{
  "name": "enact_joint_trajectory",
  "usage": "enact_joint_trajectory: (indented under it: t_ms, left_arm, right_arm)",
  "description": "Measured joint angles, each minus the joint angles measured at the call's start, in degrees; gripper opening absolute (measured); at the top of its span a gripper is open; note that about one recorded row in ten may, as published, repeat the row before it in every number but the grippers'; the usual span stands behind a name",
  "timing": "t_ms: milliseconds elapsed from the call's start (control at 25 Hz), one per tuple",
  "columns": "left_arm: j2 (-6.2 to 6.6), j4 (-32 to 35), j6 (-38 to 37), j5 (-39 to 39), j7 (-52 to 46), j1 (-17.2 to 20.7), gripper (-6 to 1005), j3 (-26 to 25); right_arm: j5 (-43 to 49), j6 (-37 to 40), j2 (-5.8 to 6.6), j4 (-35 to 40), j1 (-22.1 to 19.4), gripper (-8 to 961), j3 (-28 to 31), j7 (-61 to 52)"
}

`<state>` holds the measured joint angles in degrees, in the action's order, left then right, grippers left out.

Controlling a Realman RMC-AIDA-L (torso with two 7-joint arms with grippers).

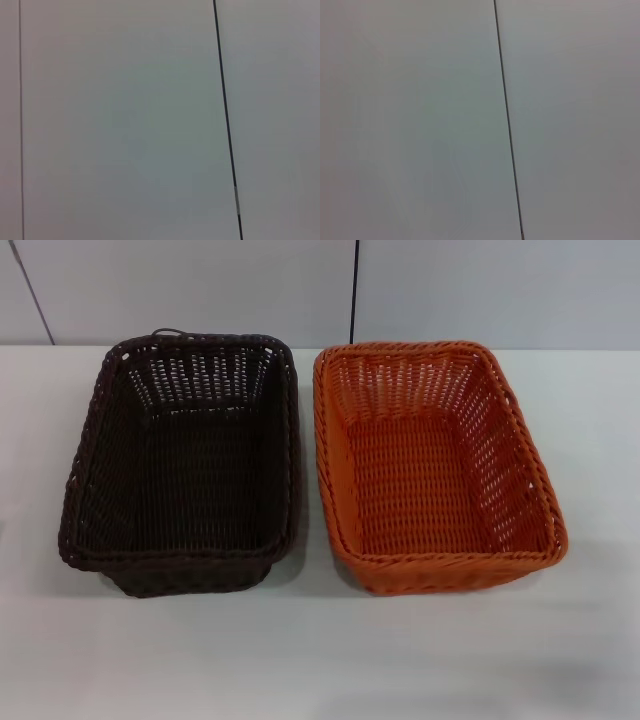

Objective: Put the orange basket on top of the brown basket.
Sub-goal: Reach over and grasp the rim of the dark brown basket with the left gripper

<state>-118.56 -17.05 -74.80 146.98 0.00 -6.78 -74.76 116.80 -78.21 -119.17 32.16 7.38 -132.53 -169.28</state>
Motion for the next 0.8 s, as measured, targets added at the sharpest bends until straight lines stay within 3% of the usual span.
enact_joint_trajectory:
  t_ms: [800]
  left_arm:
    - [0.09, -0.1, -0.1, 0.0, 0.1, -0.3, 781, -0.2]
  right_arm:
    - [0.0, 0.0, 0.00, -0.3, 0.0, 614, 0.0, 0.0]
